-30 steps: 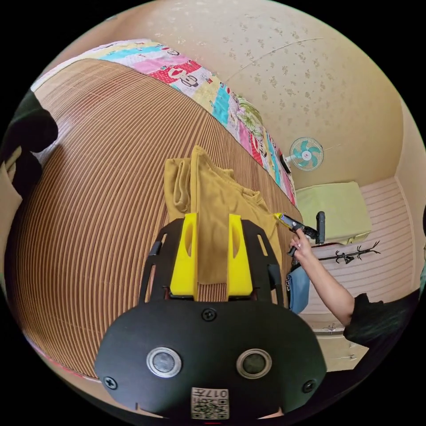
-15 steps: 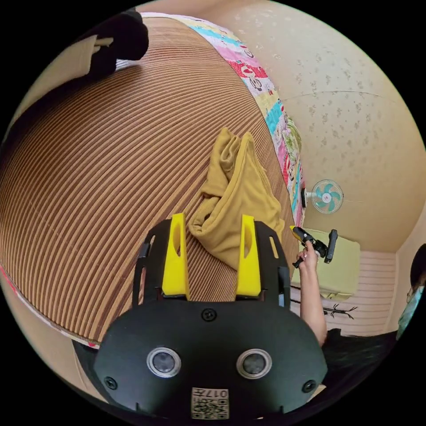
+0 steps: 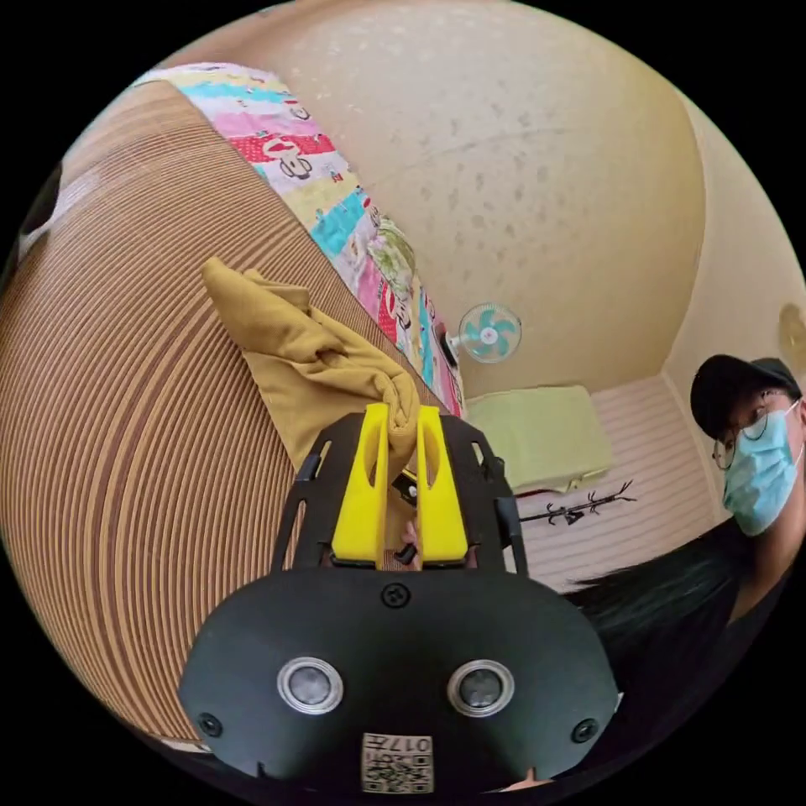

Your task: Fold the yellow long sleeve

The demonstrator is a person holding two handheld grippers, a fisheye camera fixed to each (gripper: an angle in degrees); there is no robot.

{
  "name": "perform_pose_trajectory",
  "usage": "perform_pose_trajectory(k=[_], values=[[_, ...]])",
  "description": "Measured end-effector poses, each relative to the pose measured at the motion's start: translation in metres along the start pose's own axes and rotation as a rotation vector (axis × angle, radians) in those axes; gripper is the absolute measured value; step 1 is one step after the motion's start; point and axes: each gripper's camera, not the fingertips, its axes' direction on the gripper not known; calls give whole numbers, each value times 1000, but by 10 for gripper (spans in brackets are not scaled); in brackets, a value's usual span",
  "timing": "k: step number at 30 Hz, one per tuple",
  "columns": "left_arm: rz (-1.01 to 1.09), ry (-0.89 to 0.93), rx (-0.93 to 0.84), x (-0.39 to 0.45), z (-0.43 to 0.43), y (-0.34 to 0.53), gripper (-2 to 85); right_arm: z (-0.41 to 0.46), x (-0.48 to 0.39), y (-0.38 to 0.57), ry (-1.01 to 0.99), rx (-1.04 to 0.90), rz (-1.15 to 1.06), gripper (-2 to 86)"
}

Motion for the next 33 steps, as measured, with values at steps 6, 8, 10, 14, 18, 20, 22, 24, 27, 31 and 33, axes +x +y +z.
perform_pose_trajectory(k=[6, 8, 10, 14, 18, 20, 22, 24, 27, 31, 33], values=[[291, 196, -388, 120, 159, 69, 76, -93, 118, 119, -9, 52, 430, 16], [339, 271, -450, 137, 172, 93, 76, -100, 149, 172, -60, -15, 551, 27], [270, 193, -384, 127, 157, 113, 87, -101, 160, 203, -136, -41, 606, 44], [-35, -169, -180, 63, 113, 135, 124, -93, 167, 240, -398, 13, 703, 99], [-370, -3, -371, -14, 162, 161, 170, -74, 174, 251, -599, 103, 810, 146], [-542, 166, -432, -28, 190, 180, 126, -54, 185, 256, -774, 180, 917, 179], [-623, 290, -386, -12, 189, 197, 65, -37, 194, 255, -937, 263, 978, 199], [-538, 285, -401, 22, 177, 197, 60, -24, 201, 241, -1009, 301, 988, 212], [-389, 243, -460, 89, 155, 199, 59, -7, 204, 196, -1157, 330, 898, 196], [-161, 244, -480, 177, 120, 199, 75, -38, 182, 137, -1113, 247, 673, 110], [-67, 271, -502, 211, 105, 198, 94, -76, 175, 122, -1056, 260, 548, 93]])
